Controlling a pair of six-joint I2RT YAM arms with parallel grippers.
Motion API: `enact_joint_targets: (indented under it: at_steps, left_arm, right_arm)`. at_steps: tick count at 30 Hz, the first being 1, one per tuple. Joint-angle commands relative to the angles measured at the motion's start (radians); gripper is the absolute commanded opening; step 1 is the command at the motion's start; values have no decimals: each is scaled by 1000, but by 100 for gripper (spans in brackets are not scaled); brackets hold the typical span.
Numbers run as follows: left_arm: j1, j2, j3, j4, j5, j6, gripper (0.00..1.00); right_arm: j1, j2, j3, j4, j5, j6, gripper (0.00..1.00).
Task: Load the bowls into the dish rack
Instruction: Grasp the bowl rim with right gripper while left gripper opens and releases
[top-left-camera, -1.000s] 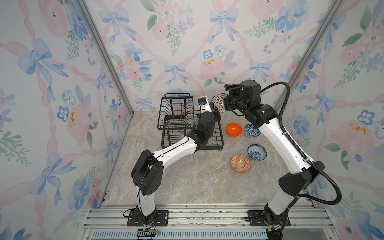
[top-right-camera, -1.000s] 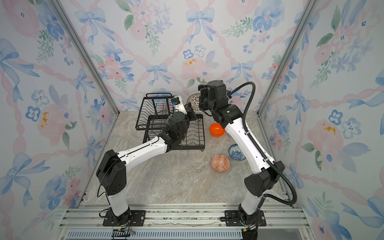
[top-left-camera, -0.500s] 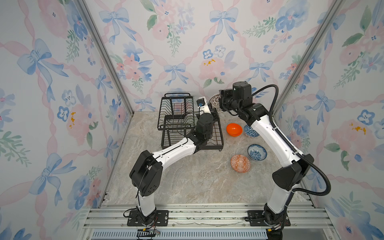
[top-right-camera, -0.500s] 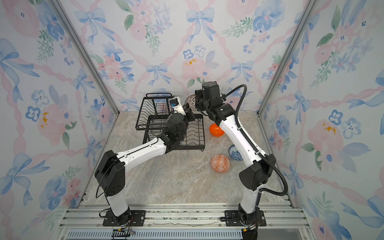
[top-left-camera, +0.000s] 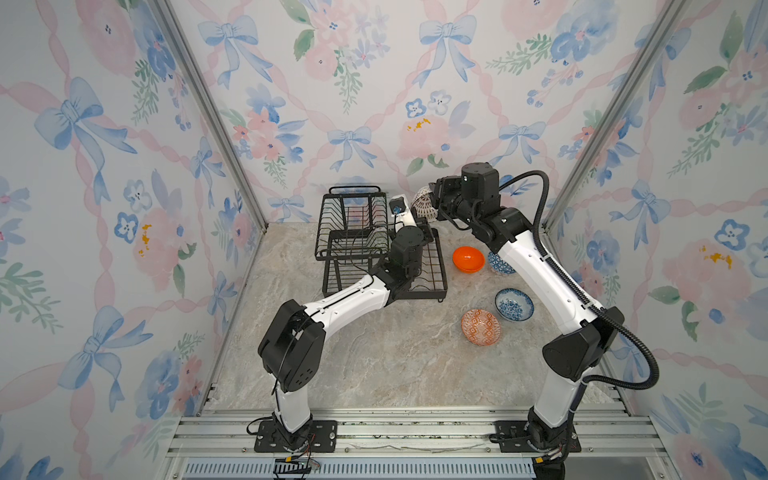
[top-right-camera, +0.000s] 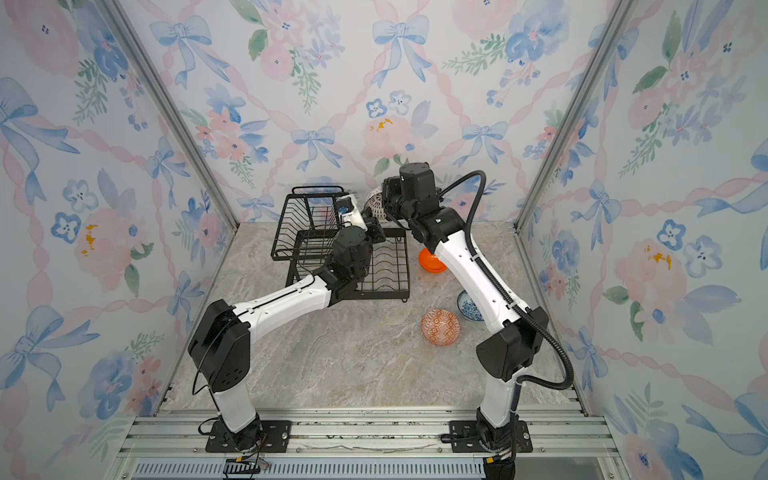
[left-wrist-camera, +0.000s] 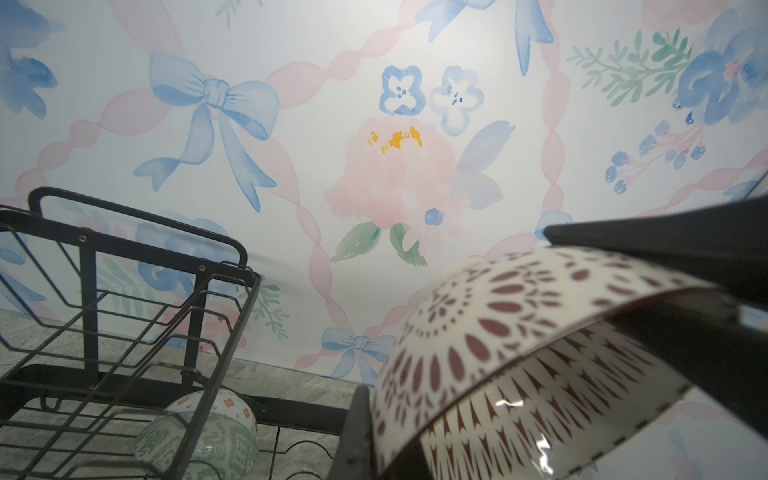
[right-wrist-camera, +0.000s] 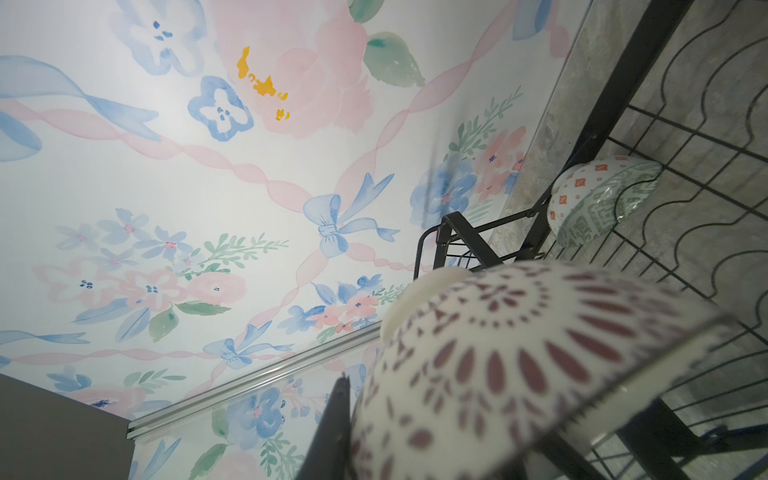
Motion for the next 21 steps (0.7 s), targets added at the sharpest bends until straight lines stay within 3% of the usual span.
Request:
enact_joint_targets:
  at_steps: [1,5,8,12,17,21]
  left_arm:
    - [6,-54,8,68,-10,-9,4]
    - [5,-64,2,35,-10,-35,9]
    - [1,-80,-15,23,-17,-43,23]
    - [-5,-94,-20,-16,-22,-49,28]
    - [-21,-113,-23,-62,-28,-51,55]
    - [-37,-131,-24,-105,-29,-53,82]
  right_arm:
    - [5,16,-19,36,1,-33,4]
    - [5,21,-15,75,-16,-55,0]
    - [3,18,-29,104,-17,-69,0]
    - [-8,20,-55,135,-37,-60,0]
    - [-22,10,-92,174,-44,-56,0]
    - [-42,8,-100,185,-56,-89,0]
